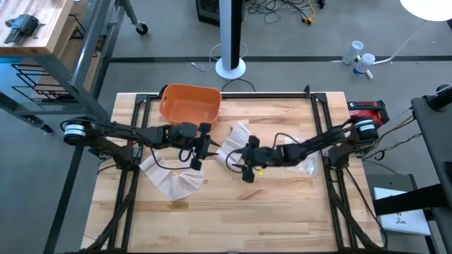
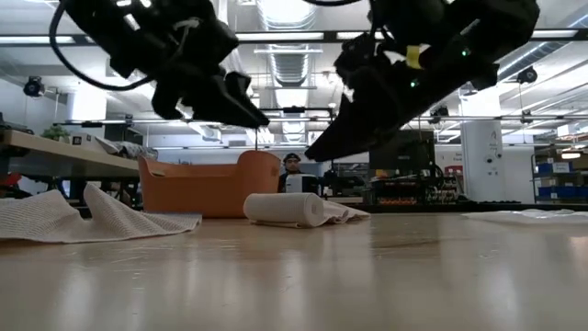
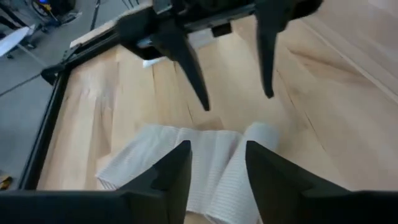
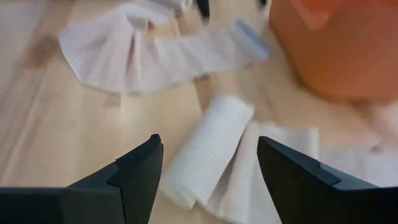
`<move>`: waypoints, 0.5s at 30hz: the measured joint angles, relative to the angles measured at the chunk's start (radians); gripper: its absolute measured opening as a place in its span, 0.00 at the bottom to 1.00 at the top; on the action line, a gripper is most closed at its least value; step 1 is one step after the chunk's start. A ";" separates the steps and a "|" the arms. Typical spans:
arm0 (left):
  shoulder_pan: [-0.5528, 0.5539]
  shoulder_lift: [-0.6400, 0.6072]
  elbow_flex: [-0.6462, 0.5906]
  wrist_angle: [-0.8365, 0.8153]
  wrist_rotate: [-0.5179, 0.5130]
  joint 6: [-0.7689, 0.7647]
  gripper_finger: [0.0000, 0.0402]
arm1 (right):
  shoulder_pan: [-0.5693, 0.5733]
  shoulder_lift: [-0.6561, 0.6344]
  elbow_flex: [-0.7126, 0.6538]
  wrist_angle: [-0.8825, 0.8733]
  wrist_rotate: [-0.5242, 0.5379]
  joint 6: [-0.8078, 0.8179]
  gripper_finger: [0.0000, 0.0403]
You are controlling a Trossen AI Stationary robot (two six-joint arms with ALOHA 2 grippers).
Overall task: Roll bandage
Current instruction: Roll the right white bandage
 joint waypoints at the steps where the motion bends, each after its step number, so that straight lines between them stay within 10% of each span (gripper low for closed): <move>1: 0.000 0.000 -0.010 0.002 -0.001 -0.011 0.38 | 0.006 0.021 0.009 0.000 0.004 0.021 0.63; 15: -0.006 0.001 -0.092 -0.010 -0.010 -0.229 0.43 | 0.025 0.248 0.324 -0.330 0.125 0.144 0.61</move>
